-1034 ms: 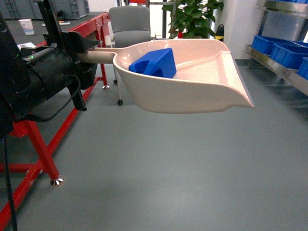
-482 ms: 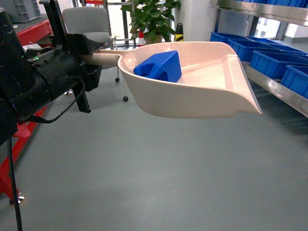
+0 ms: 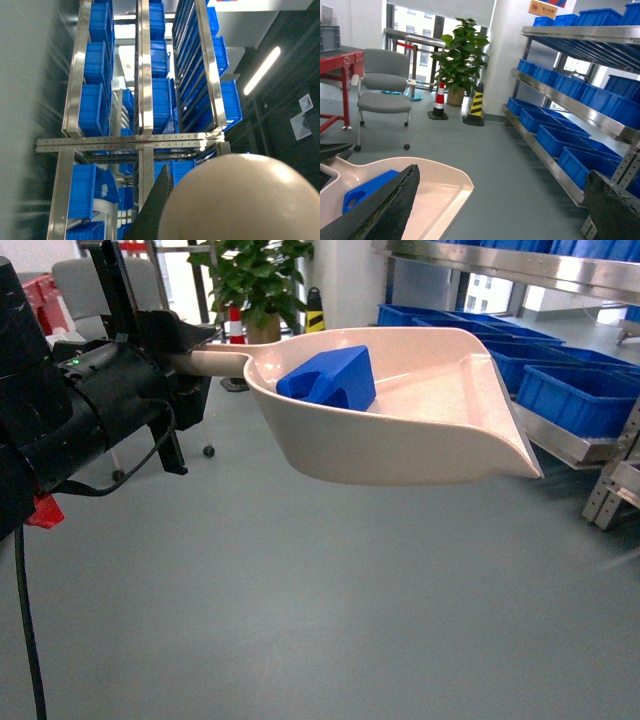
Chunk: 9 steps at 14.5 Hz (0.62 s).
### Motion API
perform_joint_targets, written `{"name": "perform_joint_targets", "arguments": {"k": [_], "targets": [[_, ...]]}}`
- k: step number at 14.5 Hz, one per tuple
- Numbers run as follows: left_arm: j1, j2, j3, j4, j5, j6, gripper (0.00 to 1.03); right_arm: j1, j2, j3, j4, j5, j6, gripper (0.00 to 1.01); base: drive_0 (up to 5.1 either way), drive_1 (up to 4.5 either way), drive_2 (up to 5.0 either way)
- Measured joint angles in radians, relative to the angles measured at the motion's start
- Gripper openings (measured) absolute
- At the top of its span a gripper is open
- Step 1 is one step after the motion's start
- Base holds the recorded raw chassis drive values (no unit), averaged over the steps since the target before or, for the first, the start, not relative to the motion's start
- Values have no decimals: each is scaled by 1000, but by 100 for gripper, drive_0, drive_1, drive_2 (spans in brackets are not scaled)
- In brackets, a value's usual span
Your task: Place part in tray to right shelf
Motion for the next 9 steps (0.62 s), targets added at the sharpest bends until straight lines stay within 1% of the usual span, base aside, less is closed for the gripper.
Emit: {"name": "perform_joint_targets", "arguments": {"k": [9], "targets": [[1,0,0,0,0,0,12,0,0,0,0,0,0,98,-155,-155,-155]]}}
